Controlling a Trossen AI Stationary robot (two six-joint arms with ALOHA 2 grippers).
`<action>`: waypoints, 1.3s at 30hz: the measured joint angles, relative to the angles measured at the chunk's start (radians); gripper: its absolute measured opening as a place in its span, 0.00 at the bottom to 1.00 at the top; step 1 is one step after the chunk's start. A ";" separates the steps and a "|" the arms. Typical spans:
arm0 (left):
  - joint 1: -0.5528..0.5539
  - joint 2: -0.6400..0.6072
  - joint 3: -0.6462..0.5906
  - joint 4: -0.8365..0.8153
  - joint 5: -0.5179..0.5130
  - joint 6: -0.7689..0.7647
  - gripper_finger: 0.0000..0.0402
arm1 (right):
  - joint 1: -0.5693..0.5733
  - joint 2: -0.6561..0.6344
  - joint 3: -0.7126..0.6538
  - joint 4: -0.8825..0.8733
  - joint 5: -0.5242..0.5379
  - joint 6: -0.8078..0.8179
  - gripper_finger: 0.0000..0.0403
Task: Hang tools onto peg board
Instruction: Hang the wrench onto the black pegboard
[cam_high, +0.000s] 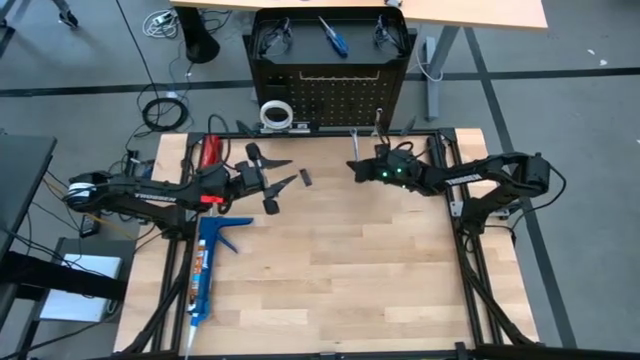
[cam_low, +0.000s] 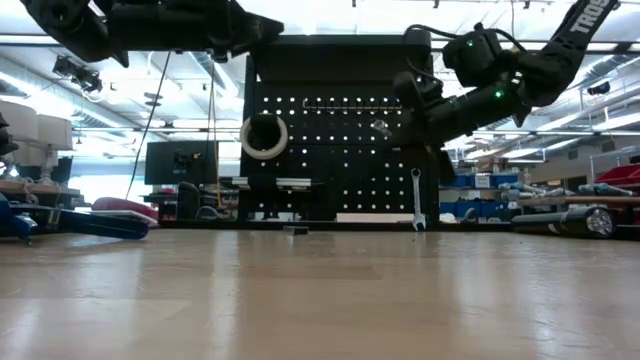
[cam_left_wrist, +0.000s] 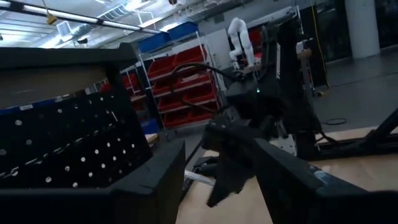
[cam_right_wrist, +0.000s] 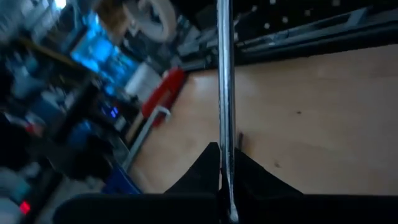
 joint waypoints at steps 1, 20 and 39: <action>0.000 0.000 0.000 -0.007 0.000 -0.002 0.48 | -0.006 0.000 0.000 0.015 0.000 0.022 0.04; -0.014 0.053 -0.114 0.298 -0.021 0.087 0.48 | -0.209 0.232 0.092 0.244 -0.202 0.106 0.03; -0.014 0.054 -0.115 0.227 -0.042 0.077 0.48 | -0.219 0.531 0.111 0.702 -0.223 0.301 0.03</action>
